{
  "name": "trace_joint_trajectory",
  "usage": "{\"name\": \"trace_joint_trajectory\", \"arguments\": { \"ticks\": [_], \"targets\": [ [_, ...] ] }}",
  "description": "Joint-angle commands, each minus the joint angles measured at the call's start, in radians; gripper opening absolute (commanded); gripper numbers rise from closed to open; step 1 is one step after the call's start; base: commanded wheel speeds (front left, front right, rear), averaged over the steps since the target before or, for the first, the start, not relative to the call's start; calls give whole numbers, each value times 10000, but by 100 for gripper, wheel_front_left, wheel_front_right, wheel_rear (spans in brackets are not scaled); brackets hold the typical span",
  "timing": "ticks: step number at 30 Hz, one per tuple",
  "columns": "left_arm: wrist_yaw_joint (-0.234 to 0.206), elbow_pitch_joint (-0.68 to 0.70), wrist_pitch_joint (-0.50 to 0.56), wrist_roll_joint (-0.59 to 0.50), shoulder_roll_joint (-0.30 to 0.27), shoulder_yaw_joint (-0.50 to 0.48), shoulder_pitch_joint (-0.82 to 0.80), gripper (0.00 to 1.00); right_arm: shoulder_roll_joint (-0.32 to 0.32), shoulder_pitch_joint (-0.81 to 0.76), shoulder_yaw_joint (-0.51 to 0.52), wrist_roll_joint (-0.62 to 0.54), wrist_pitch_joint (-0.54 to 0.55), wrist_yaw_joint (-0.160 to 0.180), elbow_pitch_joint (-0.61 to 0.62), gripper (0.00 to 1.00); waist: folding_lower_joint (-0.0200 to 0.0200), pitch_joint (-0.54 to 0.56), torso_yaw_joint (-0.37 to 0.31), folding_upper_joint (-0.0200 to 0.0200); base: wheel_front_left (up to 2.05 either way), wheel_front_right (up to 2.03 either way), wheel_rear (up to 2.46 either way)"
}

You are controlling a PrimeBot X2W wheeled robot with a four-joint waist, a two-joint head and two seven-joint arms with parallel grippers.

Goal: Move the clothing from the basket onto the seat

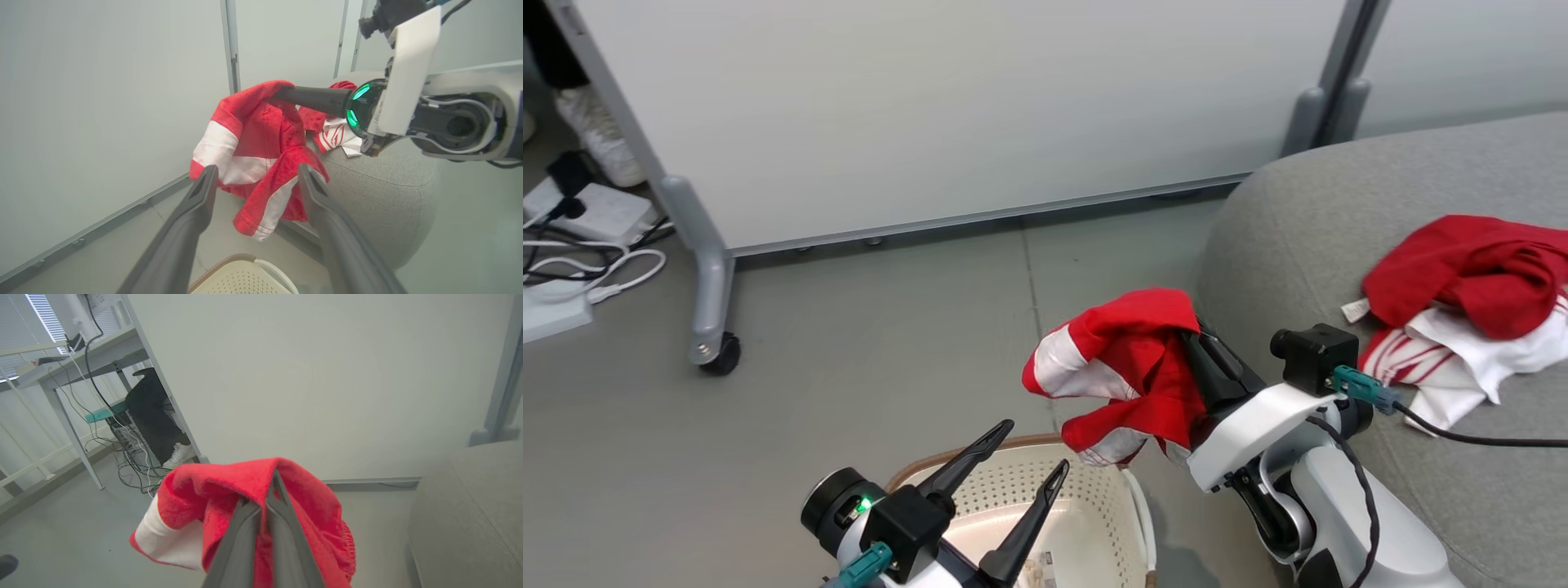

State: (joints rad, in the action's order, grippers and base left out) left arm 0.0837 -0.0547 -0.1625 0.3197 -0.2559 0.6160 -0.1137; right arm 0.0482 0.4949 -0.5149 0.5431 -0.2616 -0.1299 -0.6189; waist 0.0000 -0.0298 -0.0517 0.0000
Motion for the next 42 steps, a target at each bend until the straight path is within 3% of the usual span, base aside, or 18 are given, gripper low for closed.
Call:
{"name": "trace_joint_trajectory", "arguments": {
  "ticks": [1, 24, 35, 42],
  "targets": [
    [-38, 45, 17, -15, -84, -21, 25, 100, 48, -136, 101, -104, -48, -19, 45, 0, 0, -75, -321, 0, 0, 0, 0],
    [-23, 678, 251, -87, -726, 179, -200, 100, 49, -484, 1415, -697, -49, -19, 881, 0, 0, -975, -3473, 0, 0, 0, 0],
    [9, 1312, 460, -226, -1167, 73, -626, 100, 49, 832, 2795, -1280, -48, -19, 1657, 0, 0, -1743, -3924, 0, 0, 0, 0],
    [35, 1779, 594, -307, -1543, -93, -1024, 100, 49, 2647, 4374, -2015, -48, -19, 1851, 0, 0, -2405, -3822, 0, 0, 0, 0]
  ]
}}
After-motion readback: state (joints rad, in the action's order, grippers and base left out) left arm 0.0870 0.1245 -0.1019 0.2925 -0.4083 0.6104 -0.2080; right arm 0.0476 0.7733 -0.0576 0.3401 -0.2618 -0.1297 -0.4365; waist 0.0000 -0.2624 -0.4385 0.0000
